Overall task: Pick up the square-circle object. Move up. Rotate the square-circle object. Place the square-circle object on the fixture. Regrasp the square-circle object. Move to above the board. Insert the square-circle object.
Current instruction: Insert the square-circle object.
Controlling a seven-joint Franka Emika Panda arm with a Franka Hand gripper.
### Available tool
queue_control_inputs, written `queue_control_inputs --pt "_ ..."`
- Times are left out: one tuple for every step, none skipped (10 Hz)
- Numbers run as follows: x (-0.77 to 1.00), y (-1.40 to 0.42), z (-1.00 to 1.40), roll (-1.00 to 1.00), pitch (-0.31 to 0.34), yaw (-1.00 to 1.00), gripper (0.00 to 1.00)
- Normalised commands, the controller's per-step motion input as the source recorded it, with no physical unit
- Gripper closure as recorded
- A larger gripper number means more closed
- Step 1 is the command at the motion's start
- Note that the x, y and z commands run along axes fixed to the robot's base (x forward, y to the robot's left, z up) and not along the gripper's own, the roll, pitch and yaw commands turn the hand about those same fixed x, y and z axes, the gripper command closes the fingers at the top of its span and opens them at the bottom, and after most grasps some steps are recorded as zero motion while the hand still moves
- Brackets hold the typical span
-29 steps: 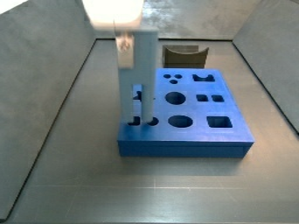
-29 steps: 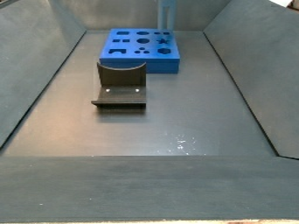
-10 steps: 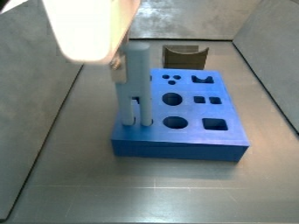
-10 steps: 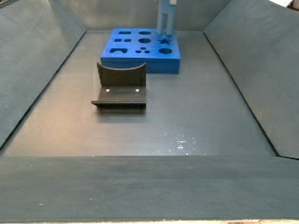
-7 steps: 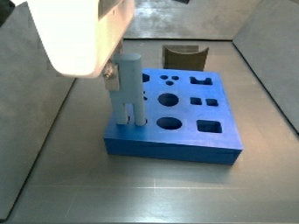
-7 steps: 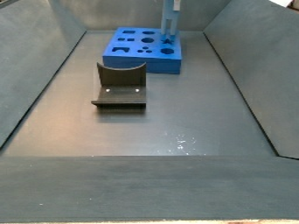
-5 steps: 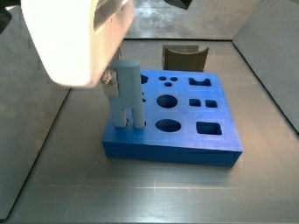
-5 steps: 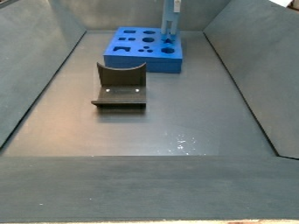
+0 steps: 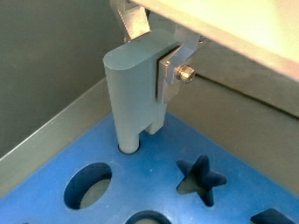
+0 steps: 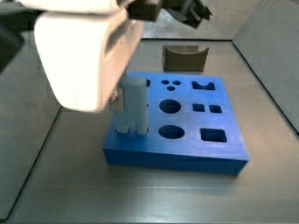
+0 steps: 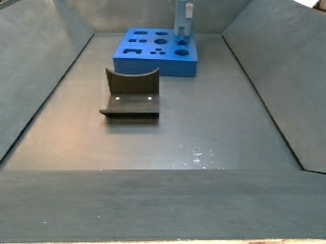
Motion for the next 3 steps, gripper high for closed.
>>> queue_control_inputs --pt "0.0 0.0 0.0 -0.02 0.0 0.0 1.0" --pt "0.0 0.0 0.0 -0.02 0.0 0.0 1.0" --pt "0.0 0.0 0.0 0.0 0.0 0.0 1.0"
